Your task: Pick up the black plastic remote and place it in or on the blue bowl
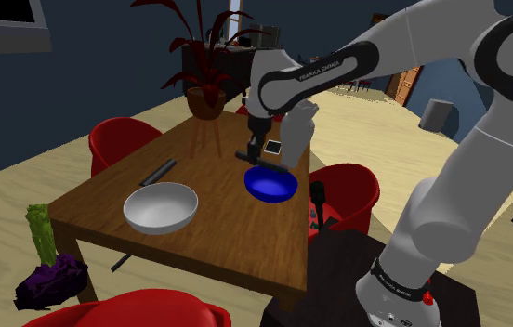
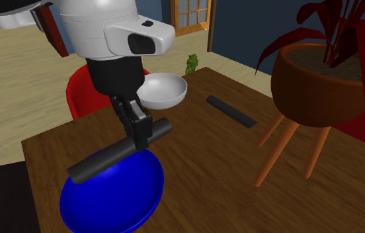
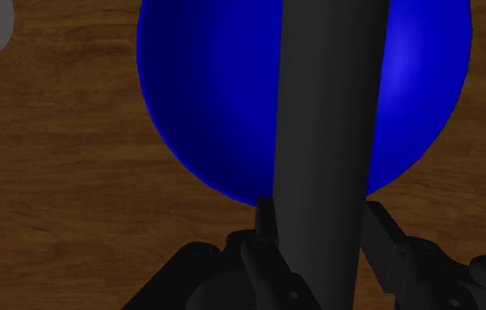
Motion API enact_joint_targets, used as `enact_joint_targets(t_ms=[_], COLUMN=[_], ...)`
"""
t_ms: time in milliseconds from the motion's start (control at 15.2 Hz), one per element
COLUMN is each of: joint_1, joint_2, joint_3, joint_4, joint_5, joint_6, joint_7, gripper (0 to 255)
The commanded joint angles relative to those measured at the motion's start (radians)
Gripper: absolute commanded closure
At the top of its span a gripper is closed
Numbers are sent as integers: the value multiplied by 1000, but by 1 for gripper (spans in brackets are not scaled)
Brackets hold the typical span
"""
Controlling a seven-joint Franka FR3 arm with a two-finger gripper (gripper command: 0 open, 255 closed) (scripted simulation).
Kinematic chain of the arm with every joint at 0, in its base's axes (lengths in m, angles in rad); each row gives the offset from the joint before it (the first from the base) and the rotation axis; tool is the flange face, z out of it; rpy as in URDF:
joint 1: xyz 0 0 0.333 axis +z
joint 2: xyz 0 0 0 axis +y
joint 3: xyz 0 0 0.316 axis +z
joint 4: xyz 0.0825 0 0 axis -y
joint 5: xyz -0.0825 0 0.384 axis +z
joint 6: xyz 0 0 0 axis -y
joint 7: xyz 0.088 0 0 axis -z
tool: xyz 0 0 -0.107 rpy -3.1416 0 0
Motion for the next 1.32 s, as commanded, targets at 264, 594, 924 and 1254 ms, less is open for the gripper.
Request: enact_joint_targets(t_ms=[264, 594, 924, 1254], joint_1=[-25, -26, -27, -27], joint_2=[-103, -67, -30, -30], joint_3=[-31, -33, -34, -34], joint_4=[-147, -183, -210, -210], joint_5=[-12, -16, -20, -20], joint_6=[47, 119, 184, 184], joint_7=[-46, -40, -35, -35], gripper=[255, 255, 255, 255])
